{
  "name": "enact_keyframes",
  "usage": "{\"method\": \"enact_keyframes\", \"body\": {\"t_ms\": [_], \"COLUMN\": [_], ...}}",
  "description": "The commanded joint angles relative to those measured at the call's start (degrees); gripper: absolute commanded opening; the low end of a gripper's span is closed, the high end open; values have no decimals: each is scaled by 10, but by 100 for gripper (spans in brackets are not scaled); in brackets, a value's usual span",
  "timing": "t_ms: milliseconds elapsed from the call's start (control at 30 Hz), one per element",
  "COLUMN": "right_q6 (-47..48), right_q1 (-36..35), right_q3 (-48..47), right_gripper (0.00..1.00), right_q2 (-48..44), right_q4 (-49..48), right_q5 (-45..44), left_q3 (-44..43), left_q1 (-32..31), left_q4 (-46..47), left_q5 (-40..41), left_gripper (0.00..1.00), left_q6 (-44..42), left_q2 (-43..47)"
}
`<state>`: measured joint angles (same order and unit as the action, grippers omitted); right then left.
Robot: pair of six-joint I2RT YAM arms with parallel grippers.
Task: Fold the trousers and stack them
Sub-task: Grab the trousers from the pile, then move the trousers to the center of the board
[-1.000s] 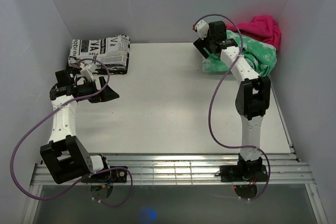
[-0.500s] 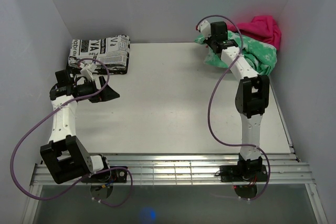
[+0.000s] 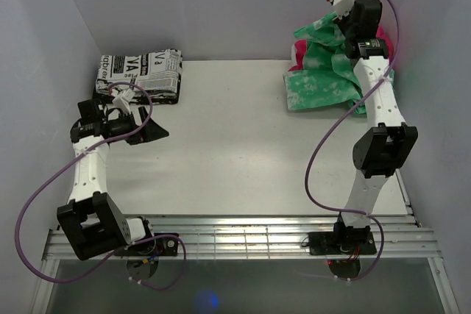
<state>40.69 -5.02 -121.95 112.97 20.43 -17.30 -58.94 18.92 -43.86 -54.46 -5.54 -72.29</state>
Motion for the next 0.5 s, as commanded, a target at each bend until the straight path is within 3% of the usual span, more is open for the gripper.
{"method": "enact_keyframes", "body": {"t_ms": [0, 300, 467], "right_q6": [11, 16, -43], "right_q1": [14, 18, 16], "right_q3": [-33, -34, -92], "right_gripper": [8, 8, 8], "right_q2": [-81, -156, -172], "right_q4": [-78, -290, -333], "right_q5": [5, -16, 30], "left_q3": [5, 14, 4], "left_q1": [2, 2, 1], "left_q4": [25, 55, 58], "left_q5": [-14, -25, -21], "left_gripper": [98, 98, 98], "left_q6": [15, 48, 48], "left_q2": [22, 16, 15]}}
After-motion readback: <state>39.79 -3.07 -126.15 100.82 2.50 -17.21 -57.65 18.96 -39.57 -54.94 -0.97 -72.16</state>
